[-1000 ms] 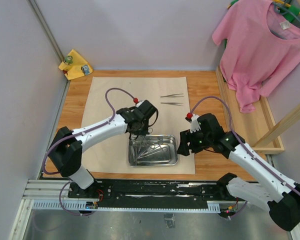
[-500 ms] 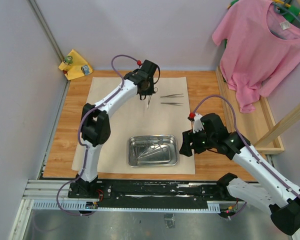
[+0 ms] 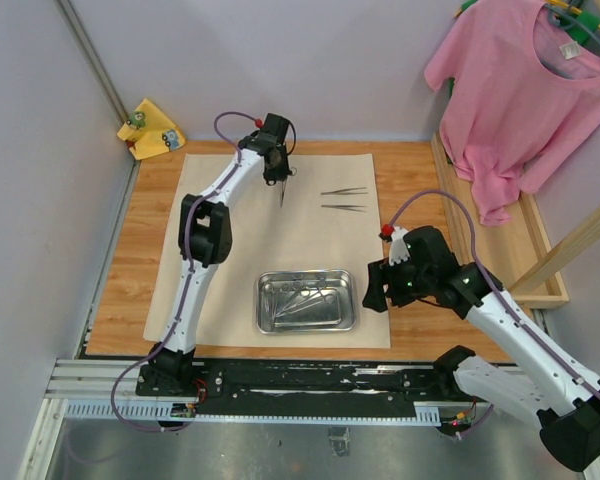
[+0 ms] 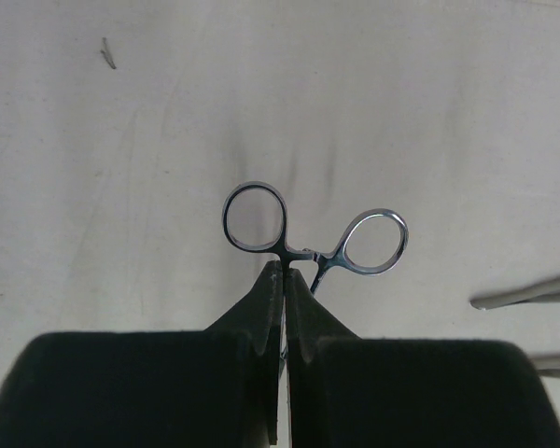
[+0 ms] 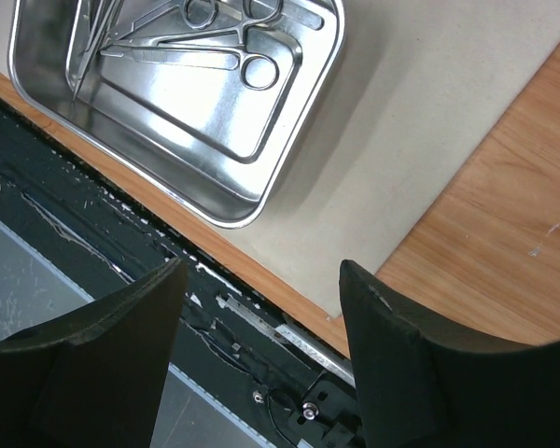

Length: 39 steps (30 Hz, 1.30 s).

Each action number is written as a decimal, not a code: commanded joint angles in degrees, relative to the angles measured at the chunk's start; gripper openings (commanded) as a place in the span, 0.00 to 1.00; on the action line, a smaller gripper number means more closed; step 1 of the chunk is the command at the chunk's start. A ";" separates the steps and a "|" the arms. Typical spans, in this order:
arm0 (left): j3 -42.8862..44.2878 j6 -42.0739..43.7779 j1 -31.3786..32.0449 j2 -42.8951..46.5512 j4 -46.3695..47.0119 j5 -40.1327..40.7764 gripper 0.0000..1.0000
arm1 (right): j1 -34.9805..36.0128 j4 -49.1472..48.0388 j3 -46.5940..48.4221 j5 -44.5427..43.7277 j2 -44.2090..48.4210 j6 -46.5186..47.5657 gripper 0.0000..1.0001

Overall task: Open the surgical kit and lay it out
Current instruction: Place the medical item in the surgical kit.

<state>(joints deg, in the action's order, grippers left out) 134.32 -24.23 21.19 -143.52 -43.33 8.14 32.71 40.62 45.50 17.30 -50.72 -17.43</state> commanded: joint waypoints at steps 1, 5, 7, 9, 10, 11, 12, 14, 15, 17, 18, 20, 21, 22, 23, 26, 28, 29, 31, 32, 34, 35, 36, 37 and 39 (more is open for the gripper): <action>3.06 0.00 0.57 -1.88 2.67 -4.70 0.01 | -1.51 0.11 1.33 -0.97 -0.62 1.24 0.68; 2.71 -0.41 0.53 -3.12 3.32 -5.16 0.01 | -1.83 -0.28 1.00 -0.53 -0.91 1.31 0.68; 2.69 -0.24 0.52 -3.65 3.43 -5.49 0.01 | -2.02 -0.32 0.84 -0.42 -0.92 1.43 0.68; 2.56 -0.14 0.52 -4.07 3.50 -5.44 0.02 | -2.12 -0.37 0.82 -0.23 -0.96 1.52 0.68; 2.47 -0.12 0.52 -4.23 3.51 -5.17 0.02 | -2.20 -0.50 0.80 -0.13 -1.00 1.52 0.68; 2.45 -0.13 0.52 -4.29 3.60 -4.84 0.02 | -2.33 -0.53 0.81 -0.08 -1.04 1.52 0.68; 2.23 -0.14 0.52 -4.29 3.75 -4.65 0.03 | -2.39 -0.61 0.76 0.07 -1.13 1.59 0.68; 2.11 -0.20 0.46 -4.30 3.87 -4.12 0.07 | -2.52 -0.55 0.82 0.18 -1.13 1.68 0.68; 1.93 -0.20 0.42 -4.16 4.05 -4.02 0.09 | -2.60 -0.54 0.68 0.19 -1.07 1.63 0.68; 1.59 -0.42 0.10 -4.08 4.34 -4.16 0.13 | -2.65 -0.70 0.62 0.27 -0.99 1.72 0.68; 1.56 -0.42 0.02 -3.97 4.51 -4.38 0.14 | -2.65 -0.66 0.53 0.27 -0.92 1.69 0.68; 1.56 -0.22 0.04 -3.85 4.79 -4.45 0.19 | -2.78 -0.66 0.64 0.43 -0.96 1.70 0.68; 1.54 -0.22 0.01 -3.71 4.96 -4.45 0.22 | -2.79 -0.67 0.61 0.45 -0.96 1.72 0.68; 1.55 -0.27 -0.01 -3.70 4.88 -4.44 0.23 | -2.82 -0.71 0.58 0.50 -0.96 1.71 0.68; 1.56 -0.38 -0.15 -3.54 4.87 -4.56 0.23 | -2.89 -0.75 0.54 0.60 -1.04 1.71 0.68; 0.77 -0.78 -0.18 -2.44 4.89 -4.91 0.23 | -3.04 -0.85 0.61 0.72 -0.98 1.70 0.68; -0.94 -1.44 -0.16 -0.24 4.88 -5.35 0.24 | -3.09 -0.82 0.58 0.97 -0.92 1.62 0.68; -2.08 -1.60 -0.15 1.30 4.91 -5.84 0.25 | -3.13 -0.82 0.64 1.02 -0.88 1.57 0.68; -4.92 -1.30 0.32 5.28 4.88 -6.02 0.28 | -3.14 -0.89 0.69 1.37 -0.62 1.48 0.69; -6.87 -0.81 0.80 7.85 4.84 -5.66 0.30 | -3.16 -0.93 0.65 1.60 -0.54 1.30 0.69; -11.53 0.49 2.33 13.50 4.84 -4.81 0.34 | -3.18 -0.89 0.77 2.12 -0.08 0.86 0.69; -15.26 1.13 3.76 16.68 4.76 -4.23 0.37 | -3.19 -0.85 0.70 2.37 0.26 0.53 0.69; -18.51 1.65 5.09 19.94 4.75 -3.51 0.40 | -3.20 -0.87 0.69 2.58 0.66 0.26 0.69; -21.70 2.07 6.59 23.16 4.77 -2.75 0.42 | -3.18 -0.89 0.61 2.76 1.11 -0.03 0.69; -29.00 2.61 9.85 29.55 4.81 -1.43 0.45 | -3.19 -0.88 0.52 2.91 1.99 -0.51 0.69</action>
<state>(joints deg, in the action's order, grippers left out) 113.62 -23.94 24.43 -127.90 -39.33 4.58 30.85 40.32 45.50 18.87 -50.98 -16.73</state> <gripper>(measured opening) 0.429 0.687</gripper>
